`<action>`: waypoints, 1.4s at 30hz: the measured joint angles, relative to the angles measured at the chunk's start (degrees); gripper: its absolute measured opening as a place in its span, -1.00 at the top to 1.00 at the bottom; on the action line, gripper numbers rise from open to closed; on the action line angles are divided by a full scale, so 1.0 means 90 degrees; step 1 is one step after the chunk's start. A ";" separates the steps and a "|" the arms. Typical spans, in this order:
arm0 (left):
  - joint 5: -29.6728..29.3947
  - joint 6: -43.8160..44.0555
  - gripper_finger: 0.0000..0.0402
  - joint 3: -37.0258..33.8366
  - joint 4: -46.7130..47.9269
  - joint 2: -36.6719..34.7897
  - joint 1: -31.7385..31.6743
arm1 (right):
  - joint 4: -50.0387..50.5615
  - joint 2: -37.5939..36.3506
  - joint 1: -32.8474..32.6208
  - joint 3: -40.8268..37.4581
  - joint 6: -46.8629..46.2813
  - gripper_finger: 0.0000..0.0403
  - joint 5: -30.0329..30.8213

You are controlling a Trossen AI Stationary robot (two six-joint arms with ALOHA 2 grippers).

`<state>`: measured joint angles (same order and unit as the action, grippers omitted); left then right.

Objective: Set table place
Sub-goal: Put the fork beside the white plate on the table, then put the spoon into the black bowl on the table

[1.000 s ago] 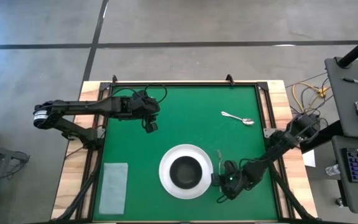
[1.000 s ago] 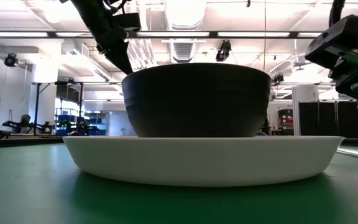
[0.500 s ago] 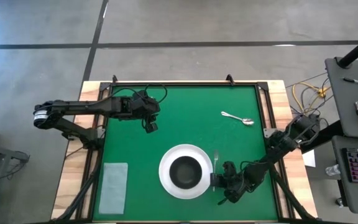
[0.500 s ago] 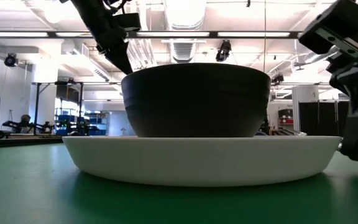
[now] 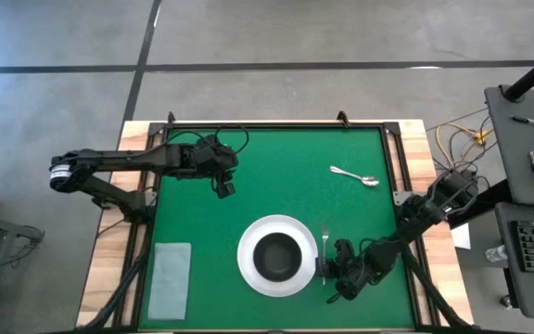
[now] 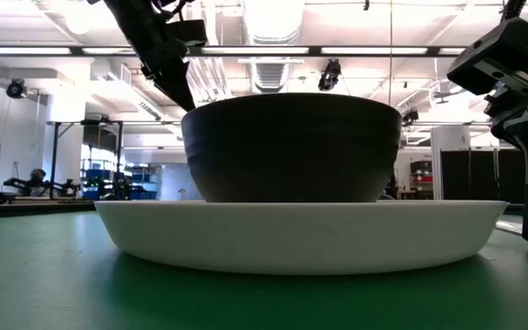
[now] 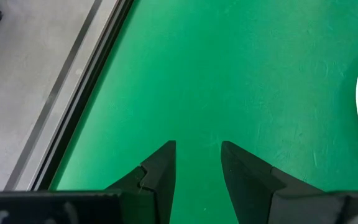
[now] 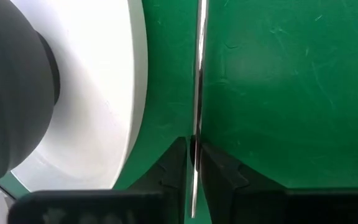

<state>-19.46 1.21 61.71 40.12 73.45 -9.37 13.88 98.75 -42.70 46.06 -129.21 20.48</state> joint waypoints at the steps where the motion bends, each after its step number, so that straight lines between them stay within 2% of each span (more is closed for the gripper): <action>1: 0.0000 0.0000 0.43 0.0000 0.0000 0.0000 0.0000 | 0.0020 -0.0001 0.0001 -0.0011 0.0023 0.80 -0.0035; 16: 0.0000 0.0000 0.43 0.0000 -0.0009 0.0000 0.0000 | 0.0104 -0.0090 -0.0019 -0.0050 0.0095 0.65 -0.0257; 24: -0.0001 -0.0007 0.43 0.0000 -0.0023 0.0000 0.0001 | 0.0909 -0.0299 -0.0039 0.0157 0.0111 0.63 -0.0571; 42: 0.0000 -0.0009 0.43 -0.0027 -0.0066 0.0000 0.0001 | 0.0756 -0.0314 -0.0036 0.0321 0.0124 0.58 -0.0541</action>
<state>-19.47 1.13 61.47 39.53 73.45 -9.36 20.69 95.92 -43.03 48.95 -128.09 15.62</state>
